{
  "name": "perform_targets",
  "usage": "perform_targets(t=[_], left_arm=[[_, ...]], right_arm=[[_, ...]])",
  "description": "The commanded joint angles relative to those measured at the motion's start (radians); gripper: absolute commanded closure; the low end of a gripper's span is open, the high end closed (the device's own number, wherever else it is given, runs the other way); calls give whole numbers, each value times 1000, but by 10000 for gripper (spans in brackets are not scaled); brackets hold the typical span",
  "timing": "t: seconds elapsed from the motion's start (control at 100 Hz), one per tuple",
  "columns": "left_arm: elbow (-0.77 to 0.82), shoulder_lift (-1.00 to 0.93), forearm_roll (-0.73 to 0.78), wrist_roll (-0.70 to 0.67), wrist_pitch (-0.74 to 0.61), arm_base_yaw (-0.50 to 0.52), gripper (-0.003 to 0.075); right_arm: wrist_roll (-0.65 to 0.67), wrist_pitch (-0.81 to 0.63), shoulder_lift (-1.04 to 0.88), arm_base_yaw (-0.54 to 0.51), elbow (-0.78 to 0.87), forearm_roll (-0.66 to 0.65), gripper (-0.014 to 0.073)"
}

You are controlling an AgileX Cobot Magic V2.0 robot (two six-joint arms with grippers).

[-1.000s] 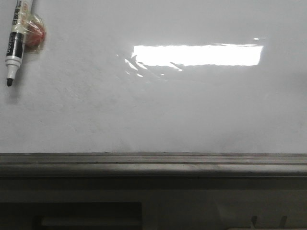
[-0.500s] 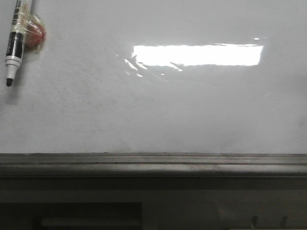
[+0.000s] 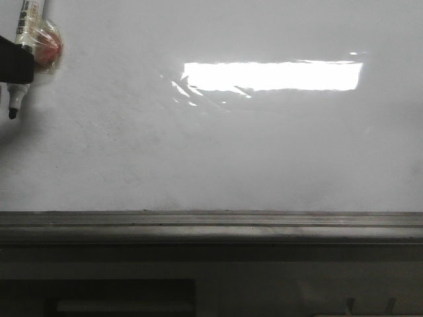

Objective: Write number 6 on whiteboard

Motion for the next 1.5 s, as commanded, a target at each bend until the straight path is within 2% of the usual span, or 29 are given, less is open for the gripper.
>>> perform_targets(t=[0.0,0.12,0.17,0.24,0.36,0.58,0.73,0.86,1.01,1.2,1.34,1.49], left_arm=[[-32,13,-85,42,5,-5,300],[-52,30,-92,60,5,-5,308],[-59,38,-92,60,5,-5,349],[-67,50,-90,60,5,-5,462],[-71,56,-71,60,18,-5,744],[-98,52,51,91,142,-5,741],[-155,52,202,105,292,-13,741],[-207,52,345,103,317,-95,741],[-251,52,462,91,238,-259,741],[-279,54,679,-59,58,-444,741],[-279,56,715,-102,-14,-515,741],[-279,56,713,-110,-50,-528,741]], right_arm=[[-5,-60,14,-5,-40,19,146],[-5,-60,14,-5,-40,21,146],[-5,-60,14,-5,-40,21,146],[-5,-60,14,-5,-40,21,146],[-5,-60,14,-5,-40,21,146],[-26,-16,20,-1,-43,62,146],[-274,104,98,36,-88,297,146],[-440,230,234,74,-159,484,146],[-526,388,405,108,-291,574,146],[-533,474,573,181,-461,586,146],[-533,486,668,269,-553,586,146],[-533,484,760,370,-623,586,146]])
